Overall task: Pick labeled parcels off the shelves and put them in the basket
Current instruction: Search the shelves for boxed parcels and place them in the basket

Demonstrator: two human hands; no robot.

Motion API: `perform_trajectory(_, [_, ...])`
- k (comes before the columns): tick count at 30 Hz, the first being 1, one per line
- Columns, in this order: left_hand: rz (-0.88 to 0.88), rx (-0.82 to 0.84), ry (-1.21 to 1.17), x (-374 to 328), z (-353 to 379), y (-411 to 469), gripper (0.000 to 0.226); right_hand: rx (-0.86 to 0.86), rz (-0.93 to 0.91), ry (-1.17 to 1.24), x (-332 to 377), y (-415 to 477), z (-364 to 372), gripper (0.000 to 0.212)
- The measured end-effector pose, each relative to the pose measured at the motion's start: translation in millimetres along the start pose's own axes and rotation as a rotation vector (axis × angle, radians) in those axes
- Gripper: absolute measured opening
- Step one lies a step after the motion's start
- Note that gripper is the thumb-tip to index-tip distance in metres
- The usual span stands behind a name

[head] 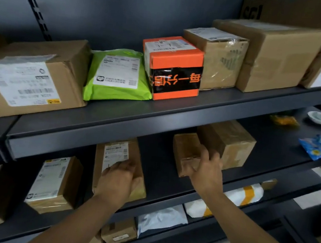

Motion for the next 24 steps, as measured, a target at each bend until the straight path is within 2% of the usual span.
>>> perform_trajectory(4, [-0.034, 0.056, -0.049, -2, 4, 14, 0.047, 0.109, -0.003, -0.057, -2, 19, 19, 0.081])
perform_trajectory(7, [-0.019, 0.063, -0.085, -1, 4, 16, 0.051, 0.223, 0.071, -0.033, -2, 22, 45, 0.078])
perform_trajectory(12, [0.023, 0.014, -0.13, 5, 1, 13, 0.053, 0.114, 0.126, -0.057, 8, 19, 45, 0.058])
perform_trajectory(15, [0.023, 0.031, -0.175, 7, -1, 15, 0.053, 0.165, 0.113, 0.092, 14, 14, 52, 0.056])
perform_trajectory(19, [0.01, 0.118, -0.228, 10, 2, 18, 0.048, 0.341, 0.212, 0.549, 15, 1, 63, 0.04])
perform_trajectory(20, [0.008, 0.132, -0.24, 10, 3, 19, 0.048, 0.373, 0.23, 0.553, 13, -2, 64, 0.033])
perform_trajectory(22, [0.006, 0.15, -0.253, 10, 2, 21, 0.048, 0.343, 0.223, 0.388, 4, -2, 55, 0.021])
perform_trajectory(24, [0.008, 0.156, -0.238, 11, 2, 22, 0.047, 0.255, 0.233, 0.259, -9, 0, 46, 0.025])
Point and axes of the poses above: each hand's wrist, its own y-axis towards the middle knuckle, its own z-axis out of the palm, x = y × z, the point moved 9 cm from there along y, towards the middle knuckle, and after that the axes turned 10 degrees about -y, right-handed, at the moved point
